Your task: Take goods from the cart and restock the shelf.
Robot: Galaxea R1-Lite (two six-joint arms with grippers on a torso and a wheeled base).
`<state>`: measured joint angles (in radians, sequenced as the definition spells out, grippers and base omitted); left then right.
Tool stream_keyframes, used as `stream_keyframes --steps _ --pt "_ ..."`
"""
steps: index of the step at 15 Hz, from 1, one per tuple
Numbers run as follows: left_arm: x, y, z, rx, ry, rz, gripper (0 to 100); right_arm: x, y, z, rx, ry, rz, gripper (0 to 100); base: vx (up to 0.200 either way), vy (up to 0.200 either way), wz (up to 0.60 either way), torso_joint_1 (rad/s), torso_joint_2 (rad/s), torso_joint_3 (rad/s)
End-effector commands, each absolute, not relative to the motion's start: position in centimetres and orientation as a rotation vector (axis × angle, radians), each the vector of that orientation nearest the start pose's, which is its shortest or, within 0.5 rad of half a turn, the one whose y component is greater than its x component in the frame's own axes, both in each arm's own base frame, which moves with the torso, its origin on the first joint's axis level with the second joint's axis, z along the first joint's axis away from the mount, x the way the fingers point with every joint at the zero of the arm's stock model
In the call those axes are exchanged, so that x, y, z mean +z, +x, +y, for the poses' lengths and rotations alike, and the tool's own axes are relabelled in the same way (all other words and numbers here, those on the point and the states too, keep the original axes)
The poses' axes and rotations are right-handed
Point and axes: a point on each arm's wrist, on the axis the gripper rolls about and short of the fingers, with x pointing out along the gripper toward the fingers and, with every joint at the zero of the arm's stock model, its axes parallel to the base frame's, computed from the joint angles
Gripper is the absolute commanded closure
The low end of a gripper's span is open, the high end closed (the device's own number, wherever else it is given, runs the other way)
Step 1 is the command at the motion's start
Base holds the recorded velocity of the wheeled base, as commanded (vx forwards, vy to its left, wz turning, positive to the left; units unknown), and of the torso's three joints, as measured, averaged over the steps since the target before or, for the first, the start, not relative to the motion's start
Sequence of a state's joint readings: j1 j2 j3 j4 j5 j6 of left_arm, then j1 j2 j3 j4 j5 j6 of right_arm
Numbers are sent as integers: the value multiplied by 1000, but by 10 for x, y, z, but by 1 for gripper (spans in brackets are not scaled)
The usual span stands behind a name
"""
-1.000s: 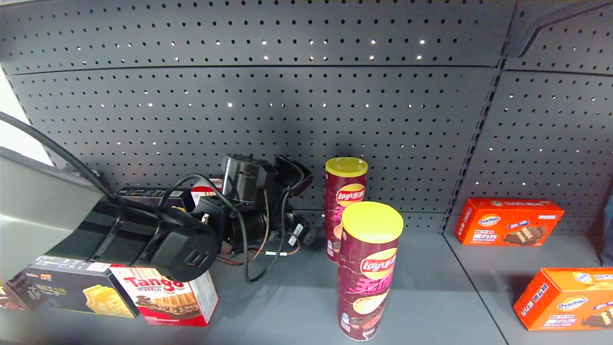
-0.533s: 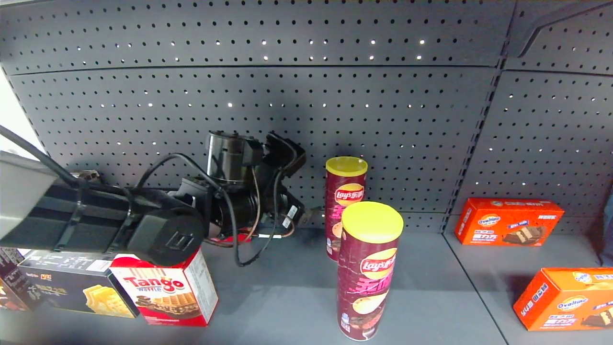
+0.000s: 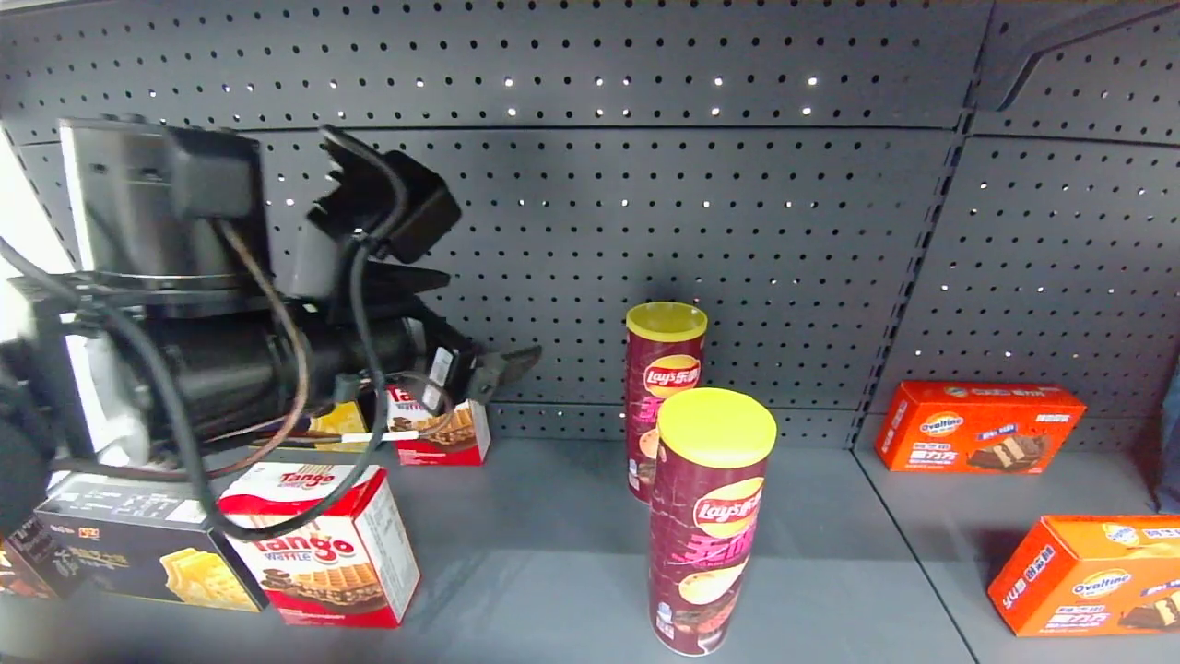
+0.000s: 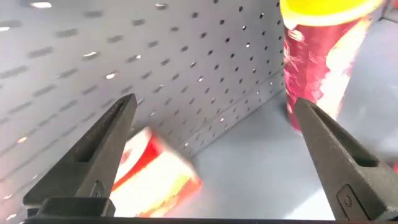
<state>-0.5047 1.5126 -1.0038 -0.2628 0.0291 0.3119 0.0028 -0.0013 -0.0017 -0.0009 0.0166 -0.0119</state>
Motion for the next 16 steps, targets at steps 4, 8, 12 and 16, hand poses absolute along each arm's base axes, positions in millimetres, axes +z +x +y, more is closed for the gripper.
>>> stream_keyframes --steps 4,8,12,16 --pt "239 134 -66 -429 359 124 0 76 -23 0 20 -12 -3 0 0 0 0 0 0 0" --pt "206 90 -47 -456 357 121 0 76 -23 1 35 -15 -3 0 0 0 0 0 0 0" --pt "200 75 -37 -435 347 91 0 93 -26 0 15 -2 -55 0 0 0 0 0 0 0" --pt "203 74 -39 -459 348 74 0 219 8 3 189 -41 25 0 0 0 0 0 0 0"
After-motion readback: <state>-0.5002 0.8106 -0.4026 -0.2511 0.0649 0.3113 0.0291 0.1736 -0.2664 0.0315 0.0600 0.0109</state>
